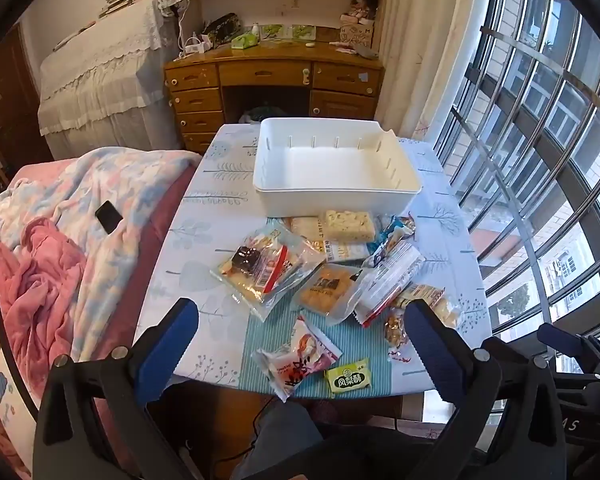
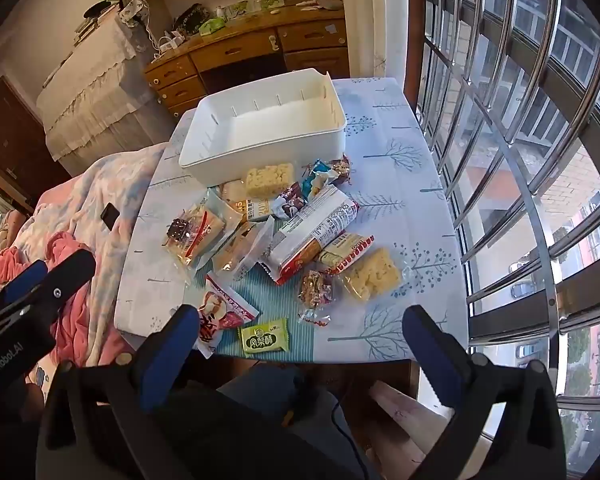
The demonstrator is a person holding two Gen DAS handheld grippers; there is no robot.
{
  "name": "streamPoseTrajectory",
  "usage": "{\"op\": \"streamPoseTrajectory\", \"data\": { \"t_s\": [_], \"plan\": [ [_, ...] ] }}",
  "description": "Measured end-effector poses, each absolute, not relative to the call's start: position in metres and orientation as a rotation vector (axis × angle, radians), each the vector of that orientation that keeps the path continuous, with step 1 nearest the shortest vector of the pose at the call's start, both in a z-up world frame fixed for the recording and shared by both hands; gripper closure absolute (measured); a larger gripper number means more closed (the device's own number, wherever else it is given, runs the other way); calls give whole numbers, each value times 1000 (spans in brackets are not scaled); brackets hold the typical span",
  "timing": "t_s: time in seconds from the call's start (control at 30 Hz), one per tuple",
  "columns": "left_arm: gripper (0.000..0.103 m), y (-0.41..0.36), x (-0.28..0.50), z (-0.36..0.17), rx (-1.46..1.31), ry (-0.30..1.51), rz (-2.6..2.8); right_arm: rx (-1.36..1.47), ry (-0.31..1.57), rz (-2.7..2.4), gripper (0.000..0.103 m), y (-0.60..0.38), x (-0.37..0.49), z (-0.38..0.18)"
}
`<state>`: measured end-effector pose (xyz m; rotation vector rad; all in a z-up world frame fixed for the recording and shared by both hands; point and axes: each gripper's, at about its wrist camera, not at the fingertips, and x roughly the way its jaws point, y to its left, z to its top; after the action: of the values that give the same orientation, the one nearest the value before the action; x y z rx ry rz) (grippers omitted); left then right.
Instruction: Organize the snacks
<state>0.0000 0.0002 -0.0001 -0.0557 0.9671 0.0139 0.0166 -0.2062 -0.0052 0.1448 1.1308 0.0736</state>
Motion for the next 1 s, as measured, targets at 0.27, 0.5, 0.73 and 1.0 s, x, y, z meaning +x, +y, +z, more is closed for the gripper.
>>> {"op": "streamPoseTrajectory", "data": {
  "t_s": [0.27,0.5,0.73,1.0],
  "plan": [
    [2,-1,6,2,-57,962,6,148,1137,72,1,-207,21,-6],
    [2,3,12,4,-65,961,2,155,1158,72,1,-206,27,-11],
    [2,4,9,2,-73,953,7,165,1171,74,1,-210,29,-15],
    [2,-4,4,0,-54,965,19,183,1186,73,1,-217,28,-18]
  ]
}}
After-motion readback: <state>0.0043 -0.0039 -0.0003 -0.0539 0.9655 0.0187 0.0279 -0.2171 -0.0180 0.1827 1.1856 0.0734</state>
